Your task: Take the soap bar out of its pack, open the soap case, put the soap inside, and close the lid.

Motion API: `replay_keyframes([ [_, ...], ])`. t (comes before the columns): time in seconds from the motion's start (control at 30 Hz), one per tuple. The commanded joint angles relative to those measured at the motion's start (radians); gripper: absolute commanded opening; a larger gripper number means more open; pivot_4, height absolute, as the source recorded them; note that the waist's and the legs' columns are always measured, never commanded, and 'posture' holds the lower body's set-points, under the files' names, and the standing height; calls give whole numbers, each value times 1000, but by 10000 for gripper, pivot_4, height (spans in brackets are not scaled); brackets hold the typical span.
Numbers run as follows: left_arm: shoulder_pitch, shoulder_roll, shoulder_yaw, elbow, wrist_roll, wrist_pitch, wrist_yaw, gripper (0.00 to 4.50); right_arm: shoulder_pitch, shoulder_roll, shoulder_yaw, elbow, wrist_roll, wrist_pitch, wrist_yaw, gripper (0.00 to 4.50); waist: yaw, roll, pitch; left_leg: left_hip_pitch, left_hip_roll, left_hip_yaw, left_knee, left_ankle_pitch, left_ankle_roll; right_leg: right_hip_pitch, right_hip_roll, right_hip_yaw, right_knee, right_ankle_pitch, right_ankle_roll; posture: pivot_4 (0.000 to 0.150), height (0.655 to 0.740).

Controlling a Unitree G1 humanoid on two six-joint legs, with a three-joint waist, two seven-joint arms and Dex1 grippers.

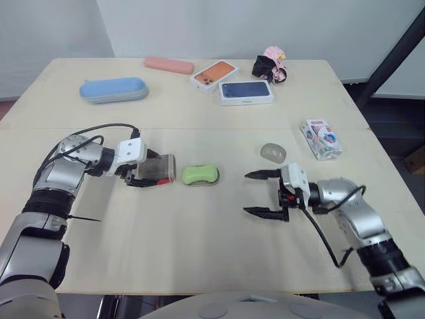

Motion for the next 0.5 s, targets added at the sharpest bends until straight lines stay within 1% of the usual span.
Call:
replay_keyframes([
  [0.03, 21, 33, 28, -50, -11, -41, 2, 34785, -143, -14, 54, -51, -33, 144, -18, 45000, -3, 0, 0, 0, 0, 0, 0, 0, 0, 0, 0, 0, 0, 0, 0, 1500, 7400],
  [0.07, 27, 37, 28, -54, -7, -59, 7, 34785, -189, -7, 81, -52, -45, 178, -20, 45000, -3, 0, 0, 0, 0, 0, 0, 0, 0, 0, 1, 0, 0, 0, 0, 1500, 7400],
  [0.13, 34, 40, 30, -59, -7, -80, 17, 34785, -255, 11, 136, -42, -79, 226, -25, 45000, -3, 0, 0, 5, 0, 0, 0, 0, 0, 0, 1, -2, 1, 0, 0, 1500, 7400],
  [0.27, 46, 43, 29, -74, -6, -108, 35, 34785, -346, 66, 225, 22, -156, 253, -48, 45000, 5, 0, 0, 6, 0, 0, 0, 0, 0, 0, 0, -4, 2, 0, 0, 1500, 7400],
  [0.5, 65, 45, 32, -115, -16, -96, 52, 34785, -459, 186, 311, 192, -283, 220, -113, 45000, 2, 0, 0, 5, 0, 0, 0, 0, 0, -1, 0, -4, 3, 0, 0, 1500, 7400],
])
